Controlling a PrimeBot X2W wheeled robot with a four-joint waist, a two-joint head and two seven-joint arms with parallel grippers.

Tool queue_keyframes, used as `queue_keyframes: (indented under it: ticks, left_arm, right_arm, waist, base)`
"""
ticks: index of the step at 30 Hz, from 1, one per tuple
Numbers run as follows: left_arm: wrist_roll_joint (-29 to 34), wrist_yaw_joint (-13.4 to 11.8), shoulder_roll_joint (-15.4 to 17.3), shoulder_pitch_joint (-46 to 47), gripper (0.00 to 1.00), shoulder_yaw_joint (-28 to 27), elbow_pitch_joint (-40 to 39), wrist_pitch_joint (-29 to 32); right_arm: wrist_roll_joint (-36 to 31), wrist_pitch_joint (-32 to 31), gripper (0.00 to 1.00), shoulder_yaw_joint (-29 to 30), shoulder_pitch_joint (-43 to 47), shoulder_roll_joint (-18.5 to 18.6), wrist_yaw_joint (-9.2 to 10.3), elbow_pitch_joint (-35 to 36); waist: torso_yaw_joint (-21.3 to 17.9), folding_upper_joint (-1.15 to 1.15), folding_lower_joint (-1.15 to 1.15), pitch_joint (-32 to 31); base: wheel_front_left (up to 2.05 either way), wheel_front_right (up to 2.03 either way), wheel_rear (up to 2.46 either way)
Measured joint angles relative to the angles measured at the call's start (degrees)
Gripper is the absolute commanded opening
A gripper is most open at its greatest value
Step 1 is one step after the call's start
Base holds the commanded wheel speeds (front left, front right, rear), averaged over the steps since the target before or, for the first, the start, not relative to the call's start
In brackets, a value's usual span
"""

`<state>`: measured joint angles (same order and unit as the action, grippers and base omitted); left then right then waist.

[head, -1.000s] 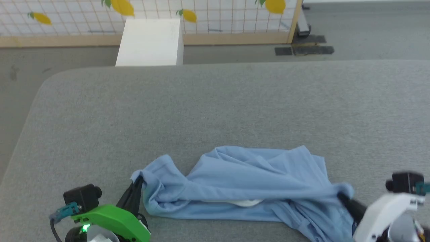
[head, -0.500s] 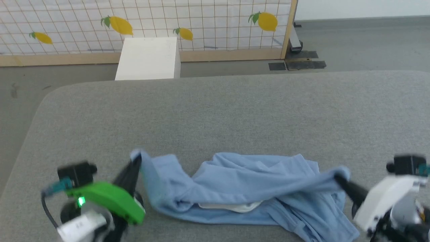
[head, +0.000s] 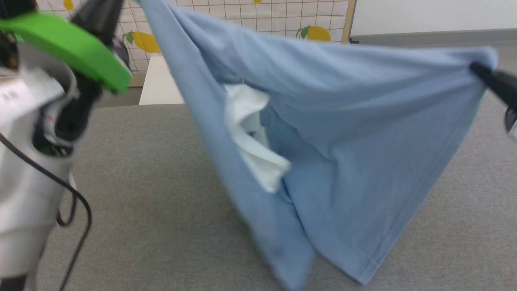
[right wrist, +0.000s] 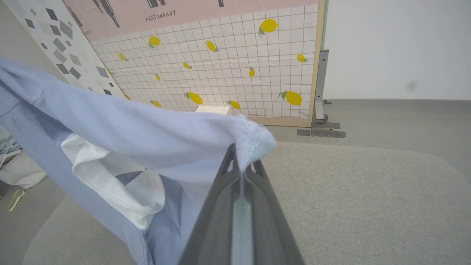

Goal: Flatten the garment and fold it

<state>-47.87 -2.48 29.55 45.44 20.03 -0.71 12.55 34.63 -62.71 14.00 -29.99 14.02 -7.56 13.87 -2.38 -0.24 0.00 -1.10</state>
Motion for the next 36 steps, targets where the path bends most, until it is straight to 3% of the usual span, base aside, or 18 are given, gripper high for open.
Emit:
queue_keyframes:
  ticks: [6, 18, 22, 29, 36]
  left_arm:
    - [2.72, 1.55, 1.47, 11.65, 0.0, -0.24, 5.31, 1.56]
    - [3.88, 3.47, 2.11, 20.09, 0.0, 1.22, 14.99, 4.23]
    - [5.8, 4.28, 3.57, 24.89, 0.0, 1.7, 18.71, 5.04]
    - [10.83, 4.94, 5.99, 37.47, 0.0, 1.2, 23.77, 2.61]
    - [15.73, 5.26, 6.13, 52.35, 0.0, 1.1, 28.63, -4.38]
  right_arm:
    - [0.12, -2.93, 0.0, 1.51, -7.78, 0.64, 0.0, -0.4]
    - [-3.86, -5.14, 0.0, 2.37, -14.67, -0.96, 0.0, -3.3]
    - [-8.06, -3.96, 0.0, 1.33, -20.2, -2.09, 0.0, -5.35]
    - [-19.93, 0.69, 0.0, 0.88, -35.61, -8.05, 0.0, -13.22]
    - [-30.4, 9.9, 0.0, 4.74, -53.3, -11.49, -0.02, -21.01]
  waist:
    - [-0.59, 0.0, 0.0, 0.3]
    - [-0.96, 0.0, 0.0, 4.06]
    - [-1.08, 0.0, 0.0, 7.42]
    - [-1.82, 0.0, 0.0, 15.66]
    - [-2.73, 0.0, 0.01, 24.72]
  base:
    - [0.0, 0.0, 0.0]
    - [0.0, 0.0, 0.0]
    - [0.0, 0.0, 0.0]
    - [0.0, 0.0, 0.0]
    - [0.0, 0.0, 0.0]
